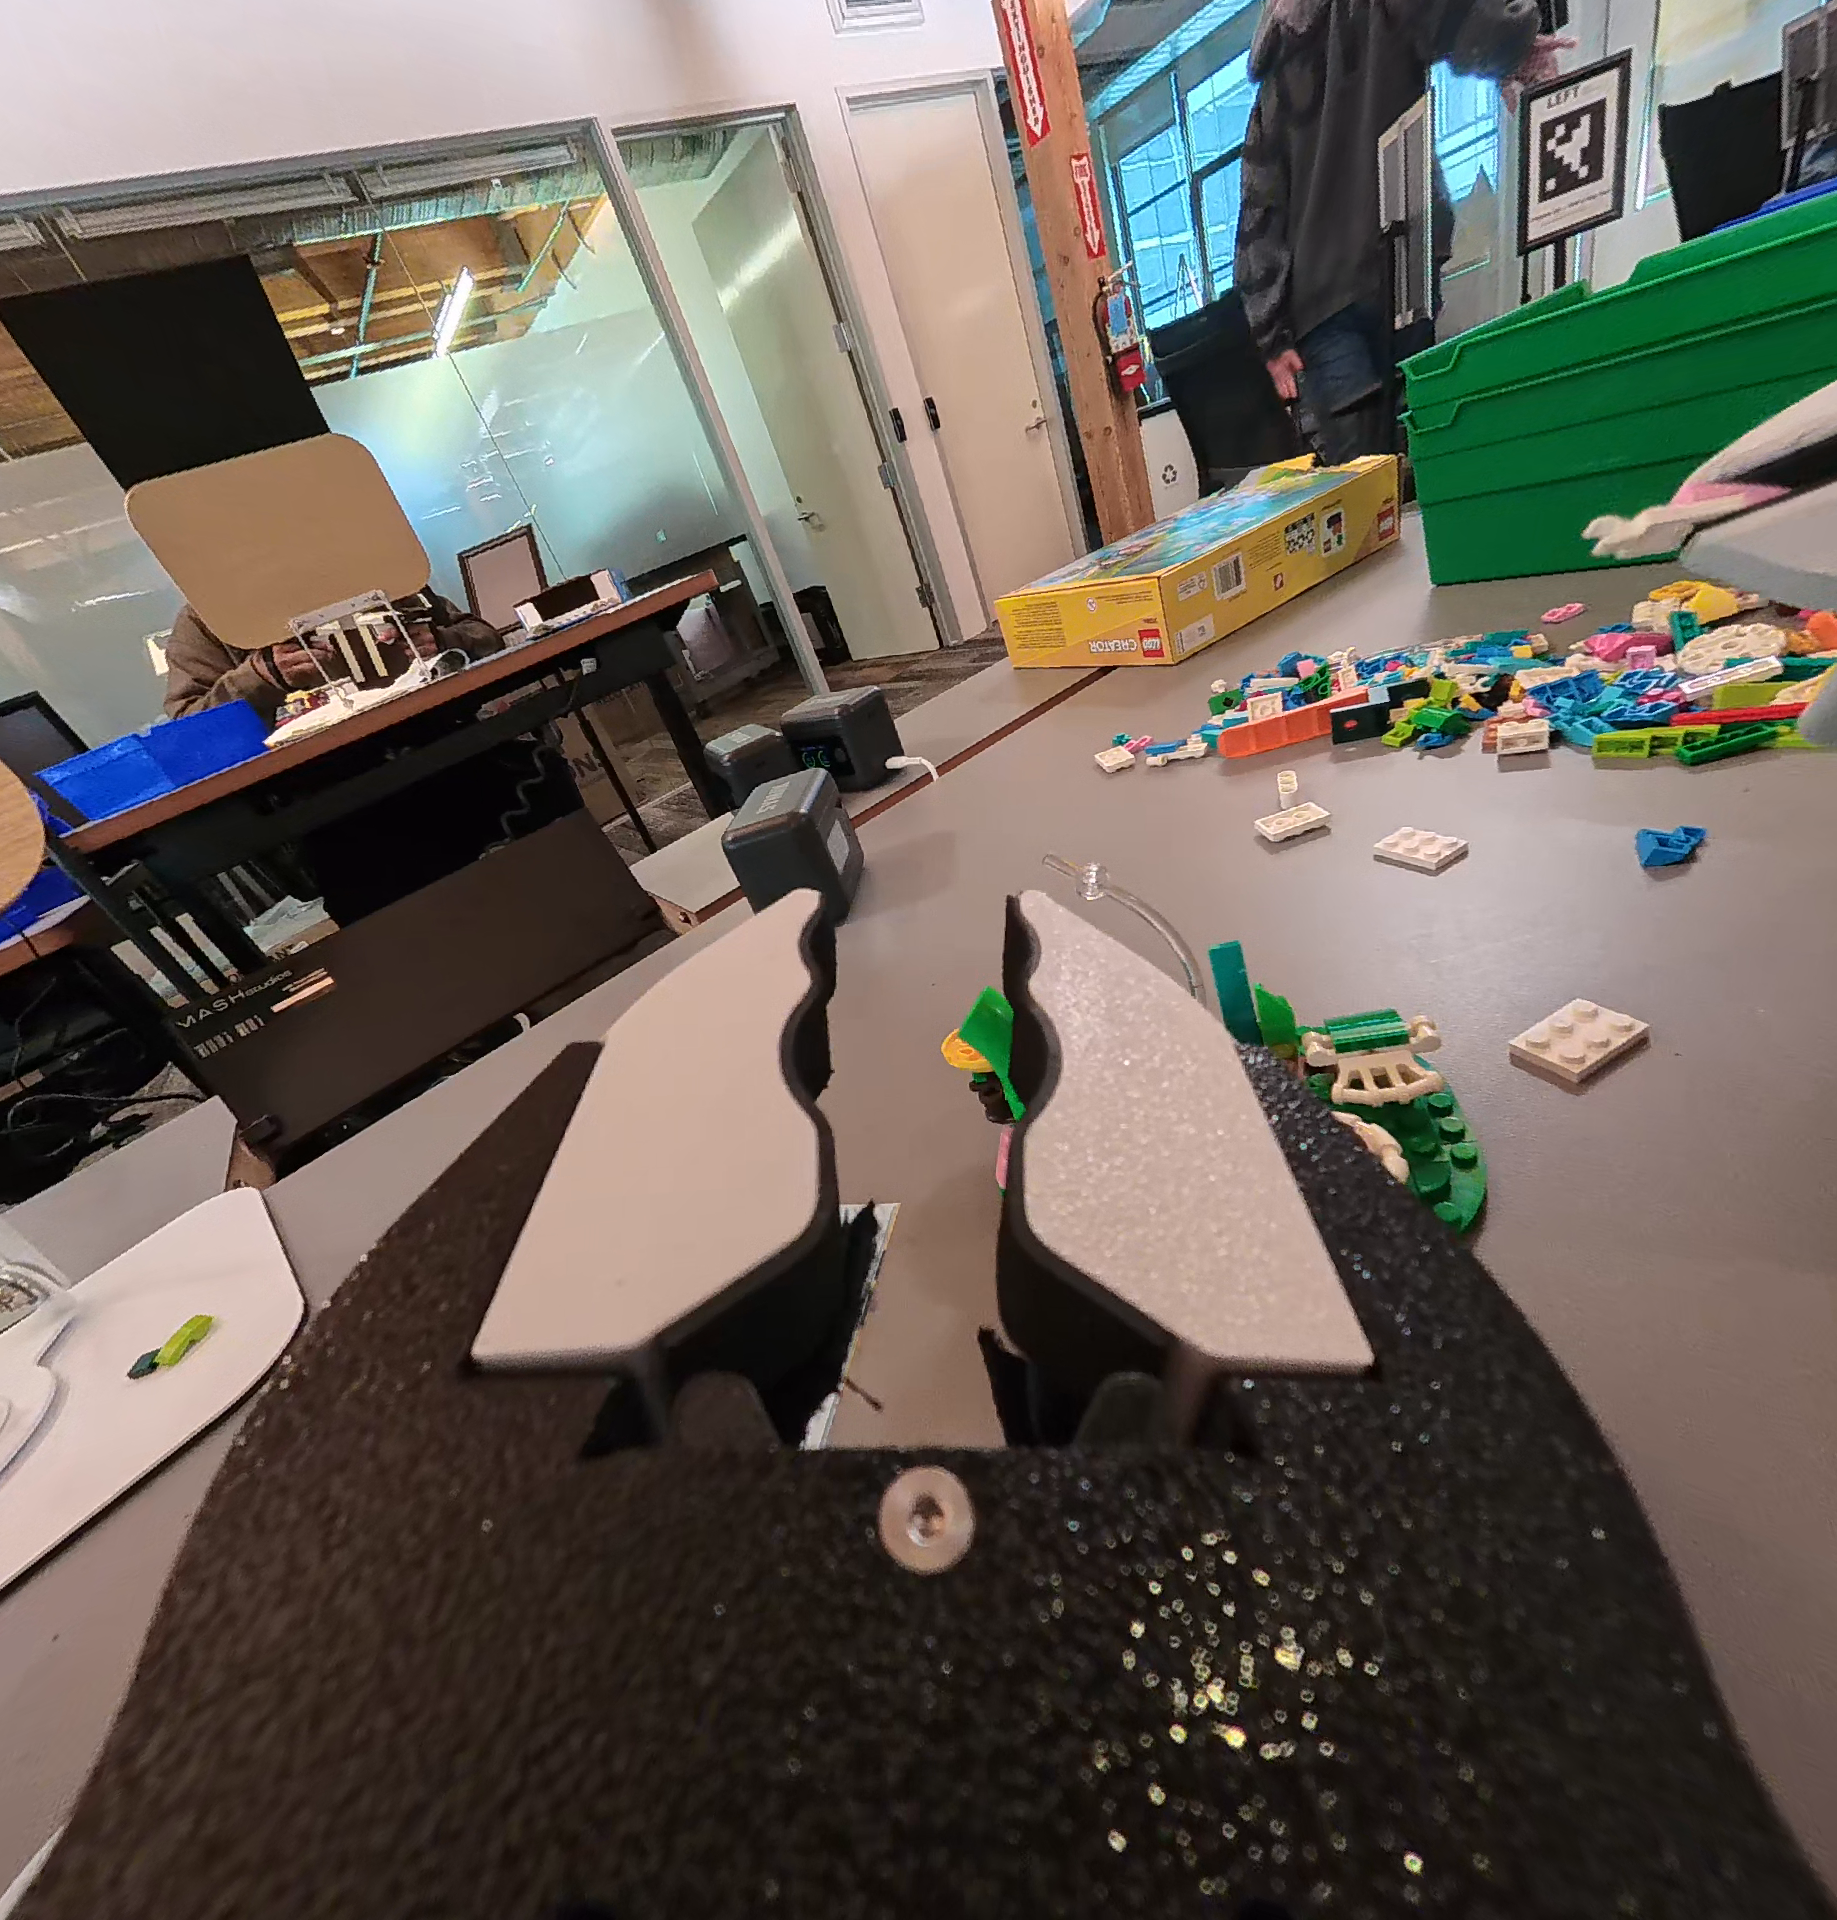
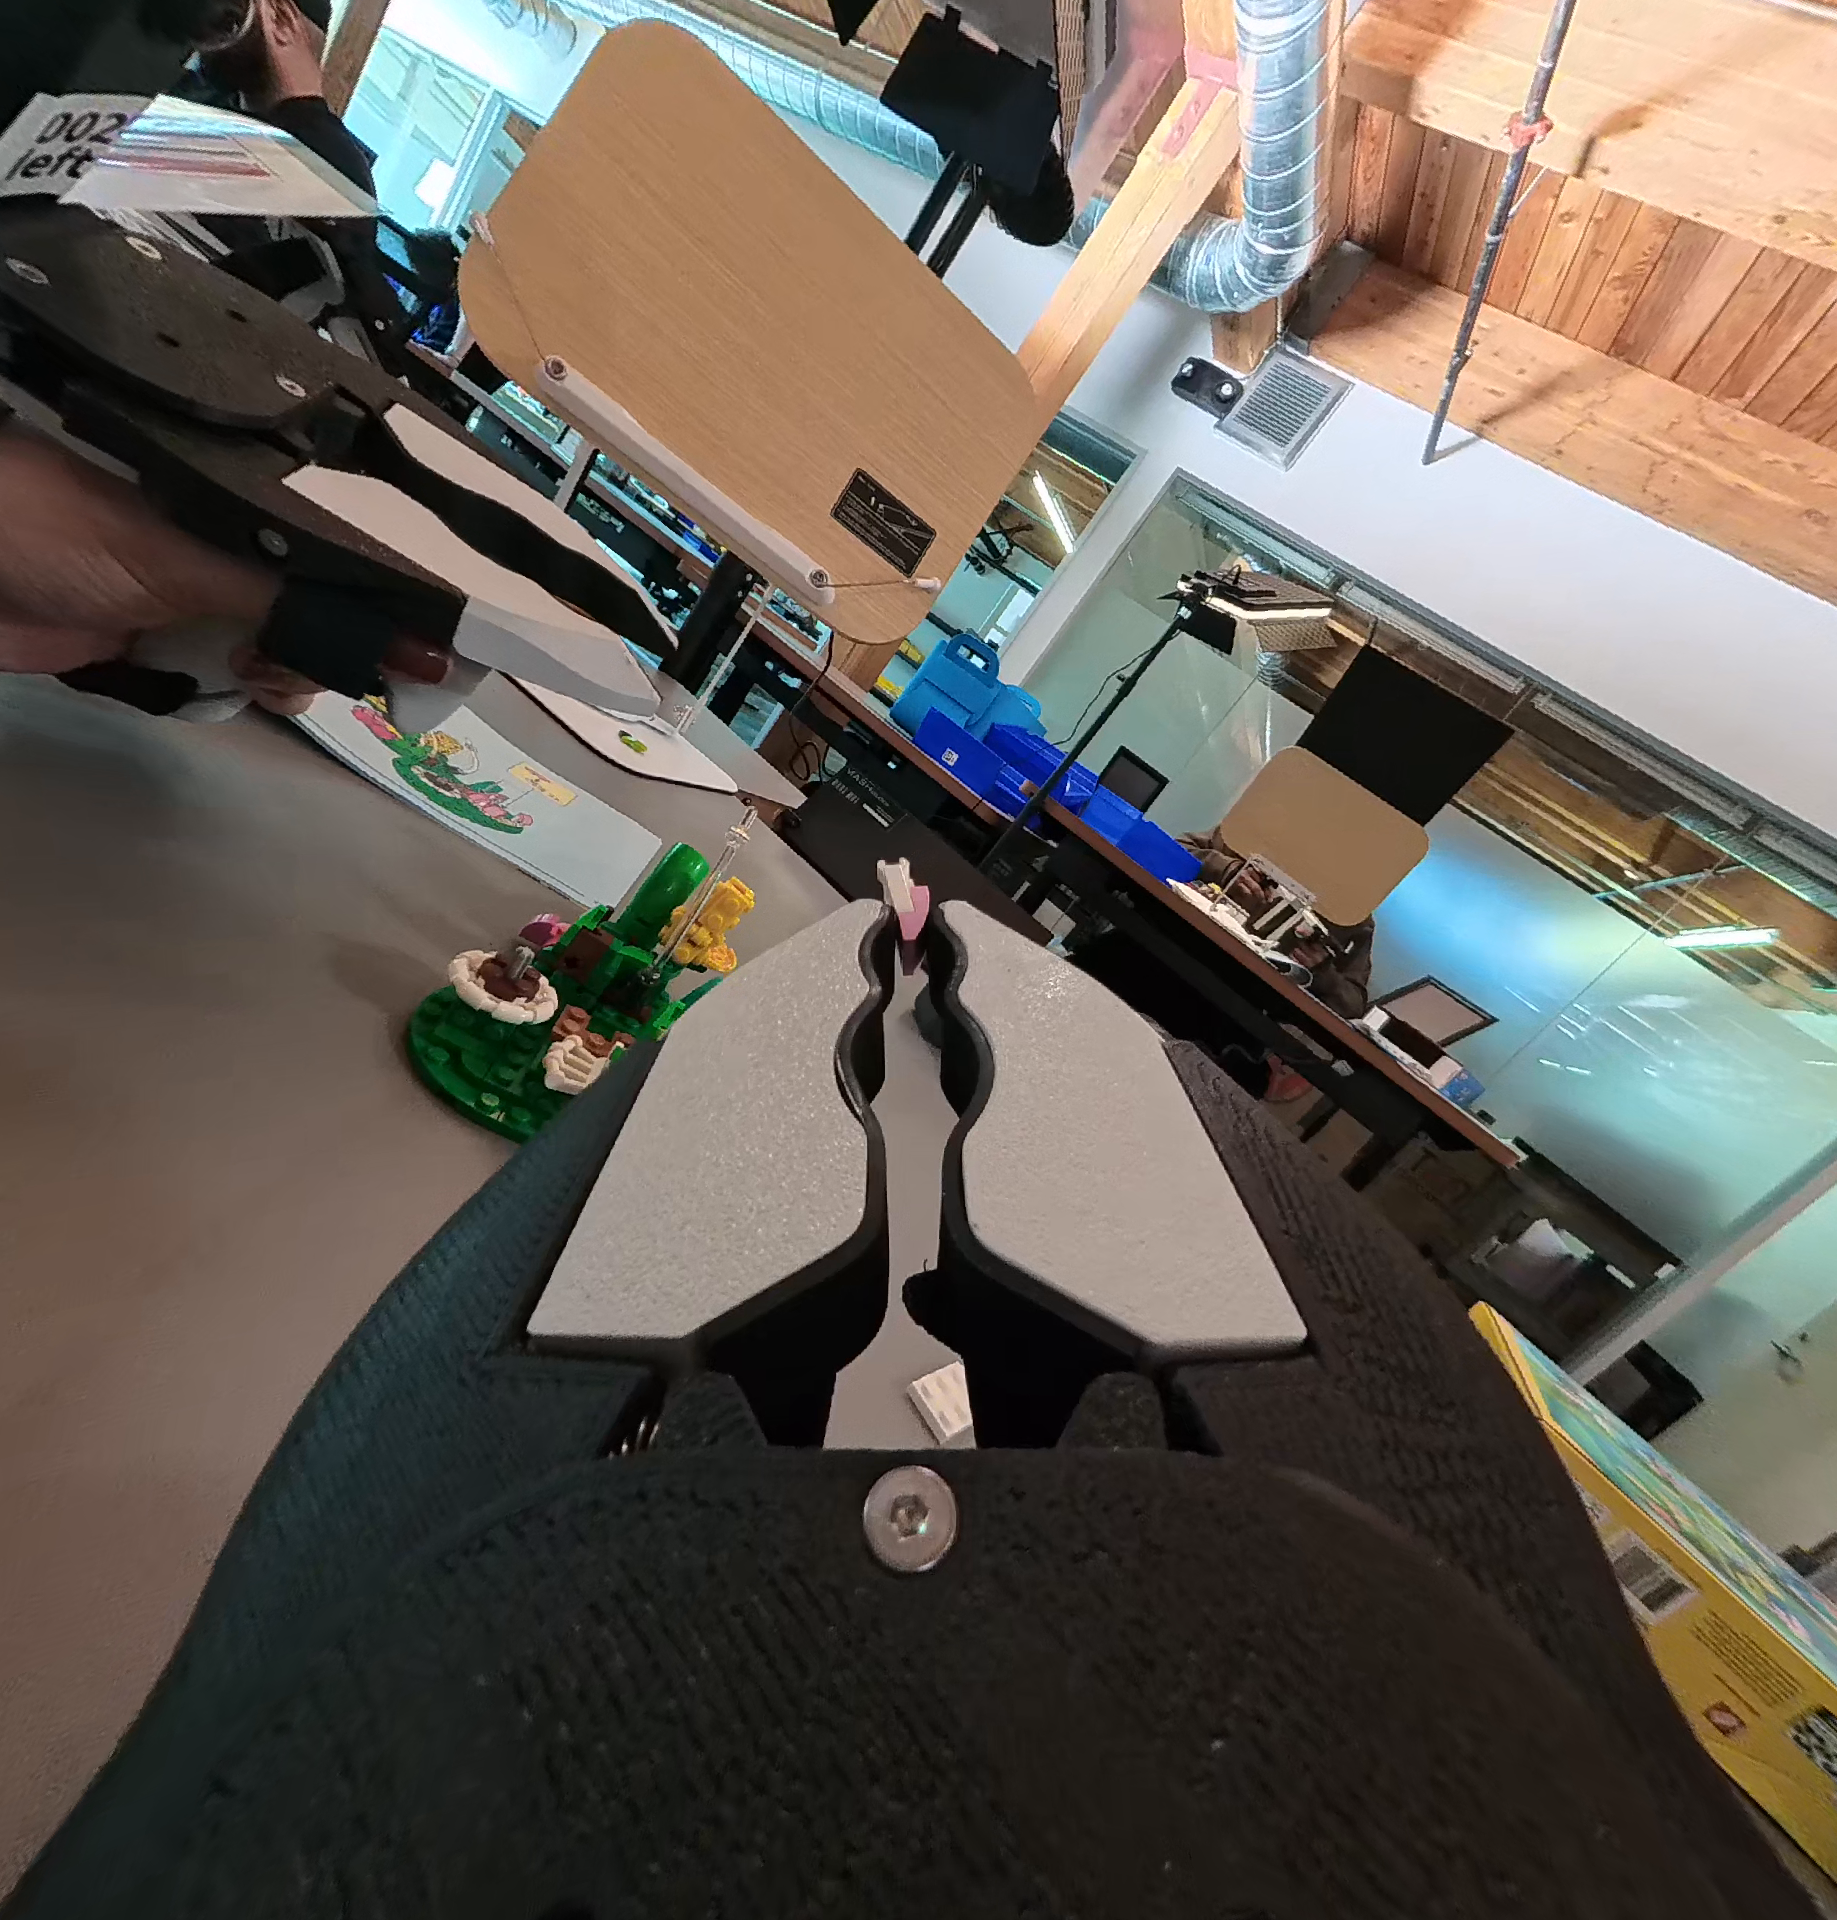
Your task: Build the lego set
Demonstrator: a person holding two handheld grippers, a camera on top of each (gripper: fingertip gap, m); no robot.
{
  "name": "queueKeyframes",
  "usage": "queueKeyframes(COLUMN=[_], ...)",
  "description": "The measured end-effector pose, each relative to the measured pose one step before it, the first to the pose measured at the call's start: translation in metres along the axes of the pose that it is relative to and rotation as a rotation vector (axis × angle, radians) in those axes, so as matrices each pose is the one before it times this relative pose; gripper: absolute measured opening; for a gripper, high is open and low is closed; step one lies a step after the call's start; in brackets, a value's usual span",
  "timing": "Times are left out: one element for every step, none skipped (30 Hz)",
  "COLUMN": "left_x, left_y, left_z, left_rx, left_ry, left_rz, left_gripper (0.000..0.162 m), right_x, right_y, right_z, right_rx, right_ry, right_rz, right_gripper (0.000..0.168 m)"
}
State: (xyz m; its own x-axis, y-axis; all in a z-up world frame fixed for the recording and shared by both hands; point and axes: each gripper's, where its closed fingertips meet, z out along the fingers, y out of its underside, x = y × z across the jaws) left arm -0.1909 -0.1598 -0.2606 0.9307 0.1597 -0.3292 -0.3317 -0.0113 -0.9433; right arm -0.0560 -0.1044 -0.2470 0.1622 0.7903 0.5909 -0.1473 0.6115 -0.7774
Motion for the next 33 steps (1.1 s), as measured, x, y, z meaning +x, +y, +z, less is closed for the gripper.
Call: queueKeyframes(left_x=[0.00022, 0.00026, 0.00037, 0.00050, 0.00035, 0.00037, 0.00046, 0.00040, 0.00020, 0.00012, 0.00006, 0.00006, 0.00000, -0.00006, 0.00003, 0.00013, 0.00002, 0.00016, 0.00018, 0.00015, 0.00015, 0.00009, 0.00001, -0.00002, 0.00015, 0.00009, -0.00003, 0.00018, 0.00028, 0.00012, 0.00012, 0.00024, 0.00007], left_y=[-0.00010, -0.00001, 0.00012, 0.00020, -0.00003, -0.00007, 0.00014, 0.00010, 0.00036, 0.00020, 0.00015, 0.00016, 0.00001, -0.00008, -0.00003, 0.00004, 0.00015, 0.00012, 0.00009, -0.00008, -0.00003, -0.00006, 0.00009, 0.00004, -0.00007, -0.00006, -0.00001, 0.00003, 0.00008, -0.00006, 0.00003, -0.00004, 0.00015], left_z=[0.00002, 0.00000, 0.00004, 0.00007, 0.00005, -0.00001, 0.00011, 0.00009, 0.00006, 0.00010, 0.00006, -0.00001, 0.00000, 0.00000, 0.00002, -0.00001, -0.00003, 0.00005, 0.00006, 0.00001, -0.00001, 0.00000, 0.00000, -0.00002, -0.00006, 0.00000, 0.00007, -0.00003, 0.00007, -0.00003, 0.00010, -0.00001, 0.00006], left_rx=[0.0005, 0.0000, -0.0005, -0.0013, -0.0003, 0.0005, -0.0005, -0.0009, -0.0016, -0.0011, -0.0005, -0.0003, -0.0001, -0.0001, 0.0003, 0.0001, -0.0004, -0.0005, -0.0003, 0.0003, 0.0000, 0.0002, 0.0000, -0.0003, 0.0006, 0.0002, -0.0002, -0.0001, -0.0002, -0.0001, 0.0002, 0.0000, -0.0005], left_ry=[0.0013, 0.0021, 0.0018, 0.0021, 0.0015, 0.0014, 0.0019, 0.0017, 0.0010, 0.0003, 0.0003, 0.0009, 0.0000, -0.0001, 0.0004, 0.0002, 0.0002, 0.0007, 0.0006, 0.0006, 0.0007, 0.0001, 0.0001, -0.0002, 0.0010, 0.0001, -0.0002, 0.0003, 0.0013, -0.0001, 0.0003, 0.0011, 0.0002], left_rz=[0.0005, 0.0002, 0.0002, 0.0004, 0.0007, 0.0017, 0.0023, 0.0022, 0.0016, 0.0010, 0.0004, 0.0000, 0.0000, 0.0002, 0.0002, 0.0003, 0.0006, 0.0009, 0.0004, 0.0004, 0.0005, 0.0002, 0.0005, -0.0001, -0.0005, 0.0003, 0.0015, 0.0011, 0.0004, 0.0008, 0.0009, 0.0000, 0.0001], left_gripper=[0.030, 0.030, 0.029, 0.029, 0.029, 0.029, 0.028, 0.028, 0.028, 0.028, 0.027, 0.027, 0.027, 0.027, 0.027, 0.027, 0.026, 0.026, 0.026, 0.026, 0.026, 0.026, 0.025, 0.025, 0.025, 0.025, 0.025, 0.025, 0.024, 0.024, 0.024, 0.024, 0.024], right_x=[-0.00049, -0.00064, -0.00060, -0.00027, -0.00034, -0.00016, -0.00002, -0.00016, 0.00004, -0.00012, -0.00006, -0.00001, -0.00013, -0.00022, -0.00001, -0.00001, -0.00016, -0.00022, -0.00021, -0.00018, -0.00027, -0.00031, -0.00025, -0.00032, -0.00020, -0.00016, -0.00010, -0.00011, -0.00013, -0.00003, -0.00015, -0.00009, -0.00014], right_y=[0.00036, 0.00015, 0.00006, 0.00009, 0.00000, -0.00002, 0.00006, 0.00020, 0.00025, 0.00008, 0.00030, 0.00022, 0.00030, 0.00010, 0.00024, 0.00006, 0.00005, 0.00013, 0.00006, 0.00006, 0.00000, 0.00006, -0.00003, 0.00006, 0.00005, 0.00001, 0.00016, 0.00015, -0.00004, -0.00005, 0.00004, 0.00000, 0.00010], right_z=[0.00011, 0.00019, 0.00009, 0.00009, 0.00004, 0.00000, 0.00007, 0.00002, 0.00015, 0.00006, 0.00011, 0.00009, 0.00011, 0.00015, 0.00004, -0.00003, 0.00008, 0.00005, 0.00006, 0.00006, 0.00005, 0.00004, -0.00003, 0.00004, 0.00006, 0.00006, 0.00004, 0.00004, -0.00001, -0.00008, 0.00007, -0.00004, -0.00003], right_rx=[-0.0016, -0.0004, -0.0003, -0.0007, -0.0001, 0.0003, -0.0003, -0.0009, -0.0007, -0.0005, -0.0010, -0.0015, -0.0010, -0.0006, -0.0006, -0.0004, -0.0003, -0.0003, -0.0003, -0.0003, -0.0003, -0.0002, -0.0001, -0.0002, -0.0002, -0.0005, -0.0006, -0.0005, -0.0002, 0.0003, -0.0001, -0.0005, -0.0002], right_ry=[-0.0023, -0.0029, -0.0022, -0.0008, -0.0011, -0.0009, -0.0003, -0.0005, -0.0005, -0.0008, -0.0006, -0.0002, -0.0010, -0.0015, -0.0004, -0.0004, -0.0011, -0.0013, -0.0010, -0.0010, -0.0011, -0.0011, -0.0012, -0.0010, -0.0010, -0.0010, -0.0006, -0.0006, -0.0006, -0.0006, -0.0005, -0.0006, -0.0009], right_rz=[-0.0027, -0.0028, -0.0029, -0.0030, -0.0024, -0.0013, -0.0004, 0.0002, 0.0002, -0.0001, -0.0005, -0.0007, -0.0001, -0.0001, -0.0006, -0.0005, 0.0000, -0.0004, -0.0011, -0.0013, -0.0015, -0.0018, -0.0017, -0.0015, -0.0012, -0.0009, -0.0008, -0.0006, -0.0004, -0.0005, -0.0009, -0.0009, -0.0005], right_gripper=[0.004, 0.004, 0.004, 0.004, 0.004, 0.004, 0.004, 0.004, 0.004, 0.004, 0.004, 0.004, 0.004, 0.004, 0.004, 0.004, 0.004, 0.004, 0.004, 0.004, 0.004, 0.004, 0.004, 0.004, 0.004, 0.004, 0.004, 0.004, 0.004, 0.004, 0.004, 0.004, 0.004])
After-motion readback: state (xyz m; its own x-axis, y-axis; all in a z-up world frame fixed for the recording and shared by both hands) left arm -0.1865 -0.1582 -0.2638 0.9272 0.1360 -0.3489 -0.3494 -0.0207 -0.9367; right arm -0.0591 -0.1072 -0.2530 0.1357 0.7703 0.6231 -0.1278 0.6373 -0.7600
